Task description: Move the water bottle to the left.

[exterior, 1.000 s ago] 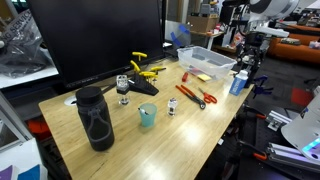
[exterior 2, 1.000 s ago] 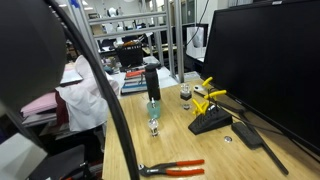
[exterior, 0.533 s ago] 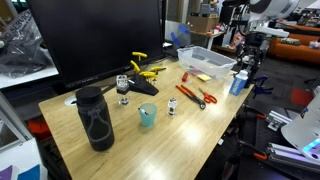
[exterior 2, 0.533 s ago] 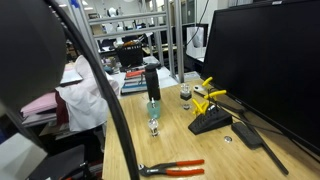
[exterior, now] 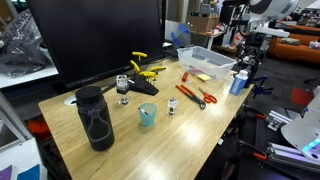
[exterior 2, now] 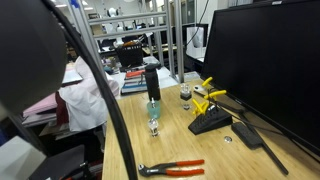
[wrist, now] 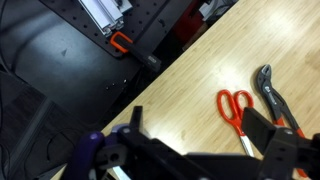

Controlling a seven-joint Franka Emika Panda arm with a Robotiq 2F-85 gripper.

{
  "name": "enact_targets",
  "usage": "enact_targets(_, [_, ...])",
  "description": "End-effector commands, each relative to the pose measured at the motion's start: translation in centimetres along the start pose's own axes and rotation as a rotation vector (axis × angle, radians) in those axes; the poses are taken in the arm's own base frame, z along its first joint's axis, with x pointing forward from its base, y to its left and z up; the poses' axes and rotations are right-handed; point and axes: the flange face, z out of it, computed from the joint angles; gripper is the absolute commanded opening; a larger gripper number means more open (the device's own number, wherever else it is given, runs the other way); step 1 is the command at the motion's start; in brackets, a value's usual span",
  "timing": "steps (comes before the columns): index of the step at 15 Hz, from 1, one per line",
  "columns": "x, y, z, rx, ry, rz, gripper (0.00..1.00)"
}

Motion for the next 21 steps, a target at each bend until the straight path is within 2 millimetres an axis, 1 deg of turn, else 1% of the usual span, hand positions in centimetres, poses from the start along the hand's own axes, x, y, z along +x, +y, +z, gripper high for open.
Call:
enact_targets(1, [-0.3, 1.5, 0.8, -0.06, -0.01, -0.027, 1.0])
enact_targets(5, [-1.2, 4.3, 2.5, -0.142, -0.053, -0.094, 1.0])
enact_targets(8, [-1.6, 5.6, 3.4, -0.09, -0.055, -0.115, 1.0])
enact_targets(10, [-1.6, 5.8, 3.5, -0.032, -0.014, -0.124, 1.0])
enact_targets(11, [-1.4, 5.6, 3.6, -0.083, -0.061, -0.105, 1.0])
enact_targets(16, [-1.4, 5.6, 3.6, -0.058, -0.038, -0.112, 1.0])
enact_targets(17, [-1.4, 5.5, 3.6, -0.058, -0.008, -0.098, 1.0])
enact_targets(19, [-1.4, 5.3, 4.0, -0.074, 0.027, -0.079, 1.0])
enact_targets(21, [-1.5, 5.2, 5.0, -0.097, 0.06, -0.065, 1.0])
